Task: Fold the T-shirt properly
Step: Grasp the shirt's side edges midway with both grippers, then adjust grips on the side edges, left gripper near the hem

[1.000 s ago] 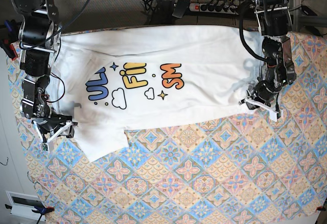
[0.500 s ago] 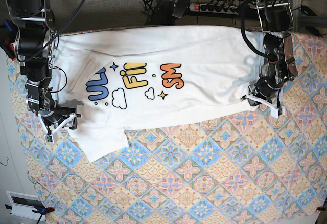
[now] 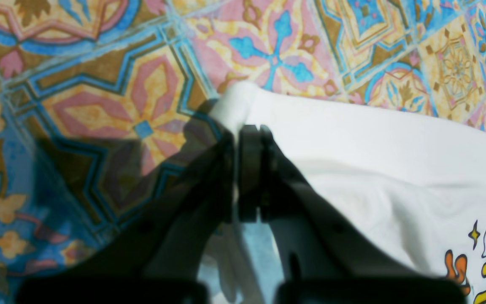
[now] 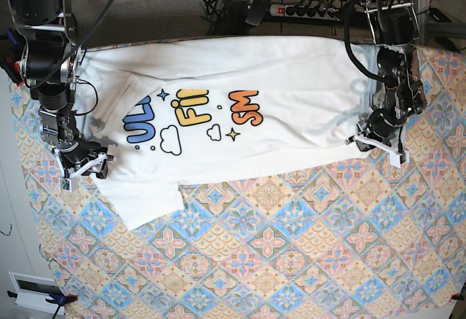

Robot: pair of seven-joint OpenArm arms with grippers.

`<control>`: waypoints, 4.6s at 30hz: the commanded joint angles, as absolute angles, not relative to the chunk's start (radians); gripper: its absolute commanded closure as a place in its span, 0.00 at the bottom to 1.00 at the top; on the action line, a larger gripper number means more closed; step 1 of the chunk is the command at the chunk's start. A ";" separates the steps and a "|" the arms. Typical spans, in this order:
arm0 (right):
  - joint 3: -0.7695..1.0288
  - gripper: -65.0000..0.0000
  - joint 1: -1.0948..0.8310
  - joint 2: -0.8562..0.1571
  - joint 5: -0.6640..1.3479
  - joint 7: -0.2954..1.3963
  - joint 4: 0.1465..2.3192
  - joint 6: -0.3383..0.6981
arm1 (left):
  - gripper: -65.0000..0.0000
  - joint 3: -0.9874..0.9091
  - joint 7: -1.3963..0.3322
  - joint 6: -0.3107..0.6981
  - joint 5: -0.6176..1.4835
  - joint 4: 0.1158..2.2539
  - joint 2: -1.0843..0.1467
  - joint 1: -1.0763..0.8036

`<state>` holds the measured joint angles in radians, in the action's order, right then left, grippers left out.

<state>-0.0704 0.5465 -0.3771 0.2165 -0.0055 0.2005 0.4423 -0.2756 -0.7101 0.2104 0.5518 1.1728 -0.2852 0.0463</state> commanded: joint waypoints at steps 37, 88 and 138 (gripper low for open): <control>0.140 0.99 0.262 -0.430 0.223 0.283 0.834 0.595 | 1.00 -0.280 -0.691 0.214 0.559 1.267 -0.297 0.025; -0.113 0.50 0.587 -0.427 0.222 0.027 0.294 0.587 | 1.00 -0.332 -0.691 0.214 0.558 1.575 -0.274 -0.174; -0.041 0.99 0.318 -0.463 0.223 0.139 0.769 0.591 | 1.00 -0.398 -0.693 0.214 0.684 1.652 -0.294 -0.236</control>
